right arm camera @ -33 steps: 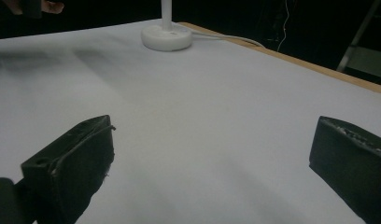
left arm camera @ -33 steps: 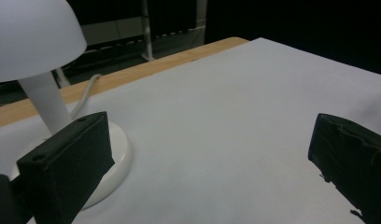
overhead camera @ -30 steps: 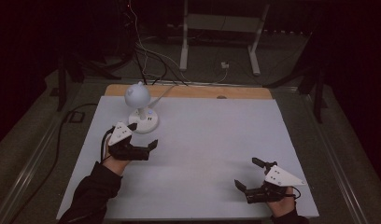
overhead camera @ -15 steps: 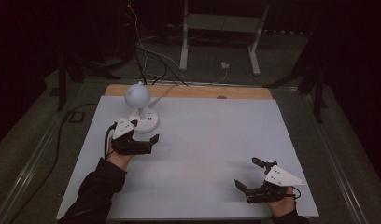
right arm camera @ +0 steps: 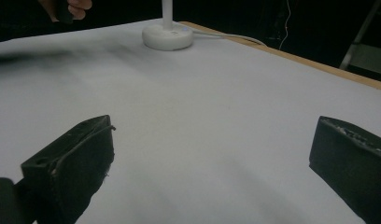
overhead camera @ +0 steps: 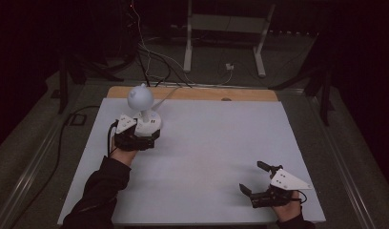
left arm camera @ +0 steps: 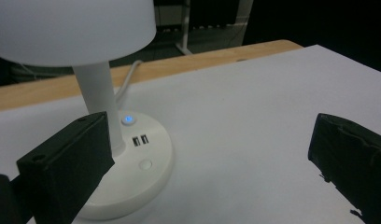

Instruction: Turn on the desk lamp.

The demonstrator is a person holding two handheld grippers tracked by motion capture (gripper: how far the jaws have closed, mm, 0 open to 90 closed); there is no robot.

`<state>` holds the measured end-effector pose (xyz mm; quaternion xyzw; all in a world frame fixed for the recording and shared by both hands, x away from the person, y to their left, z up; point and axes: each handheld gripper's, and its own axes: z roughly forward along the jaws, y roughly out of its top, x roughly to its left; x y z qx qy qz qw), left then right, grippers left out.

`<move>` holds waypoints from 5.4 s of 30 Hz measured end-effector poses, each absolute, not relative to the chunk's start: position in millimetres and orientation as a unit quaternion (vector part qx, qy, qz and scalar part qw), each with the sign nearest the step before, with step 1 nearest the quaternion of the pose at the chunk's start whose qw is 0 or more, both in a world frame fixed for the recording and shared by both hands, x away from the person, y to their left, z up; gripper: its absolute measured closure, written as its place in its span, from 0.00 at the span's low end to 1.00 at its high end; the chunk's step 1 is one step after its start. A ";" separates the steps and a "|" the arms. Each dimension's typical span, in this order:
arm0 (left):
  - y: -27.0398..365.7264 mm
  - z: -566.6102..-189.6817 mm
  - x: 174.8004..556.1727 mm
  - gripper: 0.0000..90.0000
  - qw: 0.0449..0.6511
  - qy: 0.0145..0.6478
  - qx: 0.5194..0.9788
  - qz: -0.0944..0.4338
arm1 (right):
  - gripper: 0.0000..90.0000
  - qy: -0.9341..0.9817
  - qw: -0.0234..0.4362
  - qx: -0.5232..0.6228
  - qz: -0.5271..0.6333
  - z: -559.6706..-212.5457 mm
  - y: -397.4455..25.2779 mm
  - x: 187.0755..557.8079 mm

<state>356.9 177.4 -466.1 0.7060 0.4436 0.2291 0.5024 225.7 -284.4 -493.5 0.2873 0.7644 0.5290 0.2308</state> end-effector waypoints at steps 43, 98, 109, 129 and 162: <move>160.0 -485.0 389.6 0.70 0.421 0.491 0.713 0.271 | 0.00 0.764 0.225 0.290 0.530 -494.4 -285.6 226.5; 168.0 -521.7 406.5 1.00 0.394 0.489 0.725 0.285 | 0.00 0.765 0.223 0.290 0.531 -494.6 -285.9 226.9; 166.0 -522.5 406.2 1.00 0.389 0.483 0.729 0.291 | 0.00 0.764 0.220 0.292 0.531 -494.5 -286.2 227.0; 161.8 -512.3 397.9 0.78 0.413 0.499 0.702 0.295 | 0.00 0.764 0.220 0.291 0.532 -494.2 -286.6 226.7; 174.6 -491.8 375.1 0.00 0.422 0.508 0.715 0.230 | 0.00 0.762 0.220 0.293 0.534 -494.2 -287.0 227.2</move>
